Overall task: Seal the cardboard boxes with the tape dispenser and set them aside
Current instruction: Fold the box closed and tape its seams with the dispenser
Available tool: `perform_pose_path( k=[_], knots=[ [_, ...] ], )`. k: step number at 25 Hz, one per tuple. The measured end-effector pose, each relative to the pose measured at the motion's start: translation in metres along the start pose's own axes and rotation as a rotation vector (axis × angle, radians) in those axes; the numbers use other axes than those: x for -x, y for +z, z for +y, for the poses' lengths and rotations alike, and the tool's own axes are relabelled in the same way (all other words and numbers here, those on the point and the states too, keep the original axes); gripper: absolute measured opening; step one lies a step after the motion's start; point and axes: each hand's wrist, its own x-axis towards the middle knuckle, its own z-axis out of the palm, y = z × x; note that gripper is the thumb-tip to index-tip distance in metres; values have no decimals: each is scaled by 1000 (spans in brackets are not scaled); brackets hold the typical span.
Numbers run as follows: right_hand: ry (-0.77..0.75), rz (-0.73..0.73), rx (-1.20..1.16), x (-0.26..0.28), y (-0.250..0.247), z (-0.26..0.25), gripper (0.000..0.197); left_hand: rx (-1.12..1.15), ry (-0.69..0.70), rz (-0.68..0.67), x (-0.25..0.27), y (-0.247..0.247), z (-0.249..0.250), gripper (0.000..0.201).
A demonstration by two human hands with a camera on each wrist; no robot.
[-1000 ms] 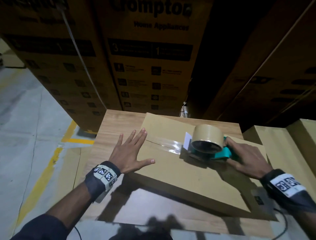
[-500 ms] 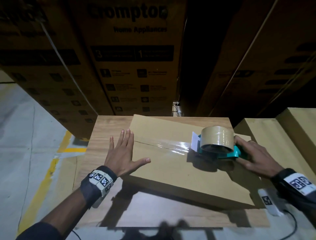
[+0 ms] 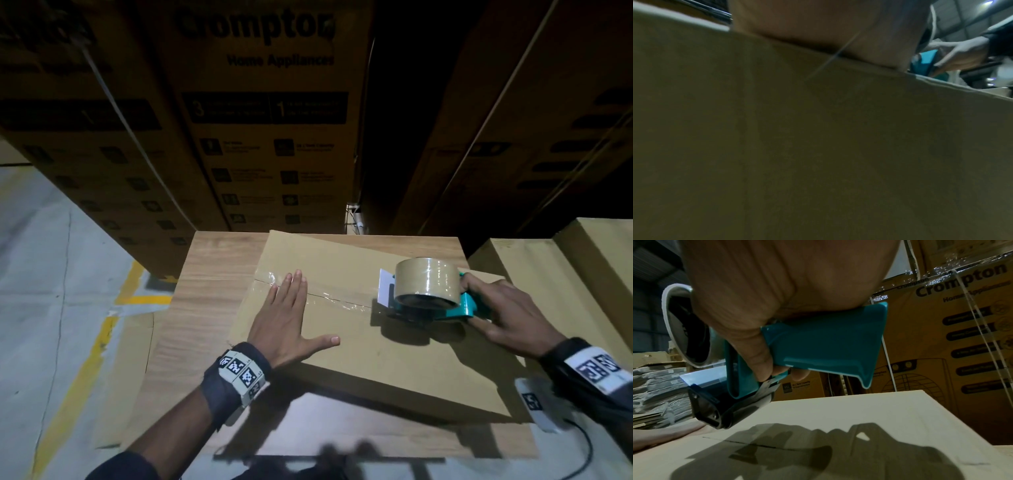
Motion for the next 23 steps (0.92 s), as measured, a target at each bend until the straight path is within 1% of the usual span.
perform_pose_path(
  k=[2,5,7,10,14,16,19,23],
  knots=[
    [-8,-8,-9,1,3,0,72,24,5,32,1,-5,-16,125],
    [53,-63,-47,-3,9,-2,71,-8,-30,87,-1,-15,-50,119],
    [60,-83,-74,-12,15,-11,67,-31,-11,74,-6,-18,-73,114],
    [25,-74,-120,-31,24,-38,60,-44,53,56,-16,-28,-117,107],
    [-6,-73,-191,-58,39,-73,53,-105,75,22,-30,-44,-170,107],
    [-9,-102,-199,-66,44,-84,51,-122,74,24,-35,-48,-185,109],
    [20,-139,-185,-64,43,-89,53,-125,81,33,-38,-46,-191,109],
    [62,-141,-172,-58,33,-95,66,-121,86,50,-38,-43,-192,108]
  ],
)
